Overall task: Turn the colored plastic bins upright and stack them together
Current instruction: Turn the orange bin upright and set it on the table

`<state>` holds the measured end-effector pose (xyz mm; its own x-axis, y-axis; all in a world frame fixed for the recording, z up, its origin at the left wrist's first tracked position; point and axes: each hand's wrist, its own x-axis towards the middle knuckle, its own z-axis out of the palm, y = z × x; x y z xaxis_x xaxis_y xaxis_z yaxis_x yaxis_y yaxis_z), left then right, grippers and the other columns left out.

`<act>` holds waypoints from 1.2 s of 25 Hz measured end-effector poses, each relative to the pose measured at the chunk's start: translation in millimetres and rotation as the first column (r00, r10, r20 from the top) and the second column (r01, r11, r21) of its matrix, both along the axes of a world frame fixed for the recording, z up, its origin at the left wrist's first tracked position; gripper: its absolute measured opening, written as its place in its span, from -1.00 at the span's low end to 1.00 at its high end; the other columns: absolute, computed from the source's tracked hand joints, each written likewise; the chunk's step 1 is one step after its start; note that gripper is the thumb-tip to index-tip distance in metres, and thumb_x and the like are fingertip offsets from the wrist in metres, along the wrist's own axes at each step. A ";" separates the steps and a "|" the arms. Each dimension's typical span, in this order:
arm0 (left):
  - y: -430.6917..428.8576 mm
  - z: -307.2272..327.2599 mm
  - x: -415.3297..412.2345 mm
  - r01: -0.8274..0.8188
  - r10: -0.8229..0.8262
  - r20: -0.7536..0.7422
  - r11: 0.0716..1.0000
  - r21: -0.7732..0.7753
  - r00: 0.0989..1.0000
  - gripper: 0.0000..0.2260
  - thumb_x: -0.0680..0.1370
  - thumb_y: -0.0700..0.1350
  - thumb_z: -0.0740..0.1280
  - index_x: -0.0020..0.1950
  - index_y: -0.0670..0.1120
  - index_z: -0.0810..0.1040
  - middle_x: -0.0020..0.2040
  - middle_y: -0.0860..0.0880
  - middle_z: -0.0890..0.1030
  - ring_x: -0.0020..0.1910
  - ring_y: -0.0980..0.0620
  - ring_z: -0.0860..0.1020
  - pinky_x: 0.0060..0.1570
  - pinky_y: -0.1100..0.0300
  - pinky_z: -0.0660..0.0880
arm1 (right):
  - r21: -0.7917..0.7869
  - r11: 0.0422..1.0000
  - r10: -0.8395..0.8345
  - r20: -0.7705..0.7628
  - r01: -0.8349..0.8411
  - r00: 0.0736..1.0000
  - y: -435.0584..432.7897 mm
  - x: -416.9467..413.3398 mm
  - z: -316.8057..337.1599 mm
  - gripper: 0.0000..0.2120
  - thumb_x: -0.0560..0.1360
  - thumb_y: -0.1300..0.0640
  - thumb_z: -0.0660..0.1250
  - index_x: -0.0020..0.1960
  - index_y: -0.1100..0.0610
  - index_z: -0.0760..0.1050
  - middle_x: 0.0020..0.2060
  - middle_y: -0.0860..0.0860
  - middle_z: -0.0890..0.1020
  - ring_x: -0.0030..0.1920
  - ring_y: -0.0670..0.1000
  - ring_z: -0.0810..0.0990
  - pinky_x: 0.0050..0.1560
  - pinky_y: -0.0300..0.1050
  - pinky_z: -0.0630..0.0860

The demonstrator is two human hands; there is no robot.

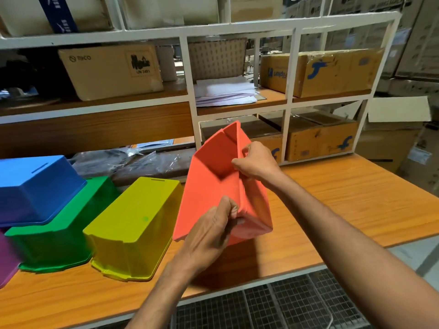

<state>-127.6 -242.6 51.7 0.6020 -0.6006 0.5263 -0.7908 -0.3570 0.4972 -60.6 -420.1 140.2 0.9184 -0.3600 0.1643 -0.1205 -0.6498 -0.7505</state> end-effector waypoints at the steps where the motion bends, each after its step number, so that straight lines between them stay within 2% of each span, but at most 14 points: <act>1: 3.7 0.0 0.8 -0.008 0.004 -0.068 0.998 -0.055 0.998 -0.64 0.56 -0.22 0.41 0.00 0.09 0.23 -0.05 0.15 0.55 -0.03 0.33 0.56 -0.08 0.18 0.50 | -0.009 1.000 -0.020 0.052 0.020 0.998 0.7 -1.7 -3.6 -0.83 0.39 0.06 0.38 -0.07 0.12 0.57 -0.21 0.04 0.68 -0.18 0.10 0.69 -0.30 -0.07 0.57; 3: 14.6 1.3 9.2 -0.112 0.072 -0.177 0.967 -0.227 0.982 -0.64 0.48 0.10 0.47 0.01 0.11 0.28 0.10 0.16 0.63 0.13 0.15 0.57 0.12 0.20 0.46 | 0.020 0.998 -0.056 0.157 0.053 0.986 -1.2 -6.7 -11.3 -0.72 0.44 0.07 0.35 0.12 0.09 0.61 -0.17 0.01 0.66 -0.11 0.09 0.65 -0.24 -0.10 0.45; 5: 29.5 -2.2 29.1 -0.325 0.259 -0.223 0.878 -0.350 0.940 -0.63 0.50 0.26 0.41 0.07 0.08 0.37 0.18 0.10 0.62 0.20 0.07 0.54 0.19 0.13 0.41 | 0.081 0.997 -0.022 0.243 0.002 0.970 -7.2 -11.0 -19.8 -0.62 0.46 0.09 0.34 0.27 0.06 0.57 -0.19 -0.02 0.63 -0.13 0.05 0.63 -0.15 -0.03 0.51; 7: 46.0 -5.6 51.8 -0.599 0.520 -0.305 0.737 -0.313 0.798 -0.64 0.55 0.18 0.40 0.20 0.01 0.43 0.25 0.01 0.54 0.26 -0.01 0.49 0.23 -0.01 0.42 | 0.131 0.988 0.038 0.334 -0.086 0.942 -12.5 -17.0 -32.1 -0.60 0.48 0.14 0.32 0.31 0.02 0.54 -0.27 -0.06 0.54 -0.25 -0.06 0.54 -0.17 -0.03 0.50; 9: 59.3 -7.1 71.3 -0.716 0.548 -0.501 0.655 -0.241 0.670 -0.60 0.59 0.05 0.41 0.32 -0.10 0.42 0.29 -0.11 0.50 0.26 -0.11 0.51 0.20 -0.02 0.46 | 0.211 0.967 0.049 0.395 -0.143 0.918 -16.4 -24.0 -44.0 -0.58 0.52 0.20 0.31 0.36 -0.01 0.51 -0.27 -0.04 0.49 -0.31 -0.11 0.45 -0.25 -0.10 0.45; 11: 63.2 -1.8 77.9 -0.673 0.391 -0.651 0.693 -0.257 0.651 -0.65 0.60 0.02 0.40 0.30 -0.12 0.48 0.24 -0.14 0.57 0.13 -0.13 0.60 0.04 0.00 0.52 | 0.286 0.943 0.043 0.398 -0.168 0.917 -23.5 -30.3 -58.2 -0.56 0.55 0.20 0.30 0.40 -0.03 0.47 -0.23 0.02 0.48 -0.30 -0.06 0.44 -0.29 -0.08 0.45; 14: 60.1 13.3 71.9 -0.605 0.345 -0.596 0.733 -0.311 0.725 -0.66 0.48 0.07 0.35 0.19 -0.05 0.60 -0.01 -0.08 0.65 -0.10 -0.06 0.62 -0.03 -0.09 0.57 | 0.299 0.939 0.046 0.382 -0.171 0.923 -30.8 -38.3 -80.0 -0.57 0.60 0.16 0.27 0.44 -0.08 0.43 -0.13 0.04 0.56 -0.24 0.05 0.52 -0.21 0.00 0.54; 16: 51.0 24.9 64.8 -0.587 0.395 -0.510 0.754 -0.295 0.764 -0.68 0.45 0.05 0.32 0.14 -0.03 0.60 -0.10 -0.02 0.62 -0.21 0.01 0.55 -0.08 -0.01 0.53 | 0.302 0.942 0.025 0.371 -0.146 0.928 -33.7 -40.8 -89.6 -0.62 0.63 0.14 0.26 0.42 -0.09 0.44 0.04 -0.06 0.64 -0.08 -0.04 0.63 -0.08 -0.05 0.60; 18: 41.1 32.7 59.6 -0.568 0.456 -0.382 0.781 -0.261 0.804 -0.72 0.45 0.02 0.33 0.12 -0.02 0.59 -0.08 -0.03 0.63 -0.16 0.01 0.57 -0.05 0.02 0.53 | 0.371 0.925 -0.051 0.324 -0.077 0.945 -35.3 -42.5 -96.4 -0.68 0.65 0.18 0.25 0.37 -0.05 0.47 0.06 -0.09 0.64 -0.14 -0.16 0.62 -0.19 -0.27 0.57; 19: 34.4 35.6 56.5 -0.549 0.464 -0.329 0.798 -0.248 0.823 -0.73 0.46 0.01 0.34 0.13 -0.02 0.60 -0.07 -0.03 0.63 -0.12 -0.01 0.58 -0.04 0.03 0.54 | 0.435 0.900 -0.111 0.287 -0.026 0.951 -36.2 -42.8 -100.6 -0.71 0.65 0.20 0.26 0.34 0.00 0.49 0.03 -0.02 0.66 -0.18 -0.11 0.60 -0.27 -0.29 0.54; 23: 15.1 51.7 37.7 -0.517 0.487 -0.198 0.844 -0.141 0.850 -0.75 0.54 0.03 0.40 0.20 0.00 0.63 -0.11 0.00 0.61 -0.11 0.03 0.56 -0.12 0.15 0.42 | 0.684 0.718 -0.222 0.051 0.128 0.974 -39.4 -47.7 -121.3 -0.79 0.63 0.19 0.31 0.25 0.15 0.55 -0.03 0.14 0.65 -0.25 -0.03 0.56 -0.29 -0.17 0.49; 25: 13.5 54.3 38.6 -0.497 0.457 -0.260 0.860 -0.114 0.850 -0.74 0.55 0.04 0.41 0.18 -0.02 0.65 -0.12 -0.02 0.65 -0.09 0.00 0.59 -0.08 0.11 0.46 | 0.767 0.628 -0.189 -0.012 0.130 0.982 -40.1 -60.9 -119.8 -0.91 0.63 0.19 0.32 0.10 0.08 0.56 -0.02 0.16 0.64 -0.24 0.01 0.58 -0.26 -0.17 0.51; 27: 16.2 50.8 44.4 -0.495 0.407 -0.427 0.861 -0.115 0.807 -0.72 0.51 0.08 0.40 0.14 -0.03 0.68 -0.09 -0.02 0.69 -0.05 -0.03 0.64 -0.05 0.09 0.53 | 0.828 0.550 -0.108 -0.058 0.108 0.993 -43.0 -80.8 -109.7 -0.90 0.62 0.23 0.29 0.05 0.07 0.56 -0.11 0.13 0.65 -0.22 0.04 0.62 -0.23 -0.14 0.56; 30: 19.8 37.6 51.3 -0.477 0.192 -0.760 0.862 -0.172 0.621 -0.80 0.54 0.01 0.42 0.08 -0.07 0.70 -0.08 -0.05 0.72 -0.17 0.01 0.65 -0.26 0.21 0.52 | 0.914 0.403 0.087 -0.084 0.042 0.993 -63.9 -110.1 -93.2 -0.73 0.56 0.33 0.26 0.21 0.17 0.59 -0.32 0.02 0.64 -0.46 -0.09 0.54 -0.34 -0.31 0.54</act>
<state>-76.4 -222.8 89.3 0.9877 -0.1547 -0.0242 -0.0115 -0.2257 0.9741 -170.7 -484.0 47.1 0.9152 -0.2148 -0.3409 -0.2318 0.4111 -0.8816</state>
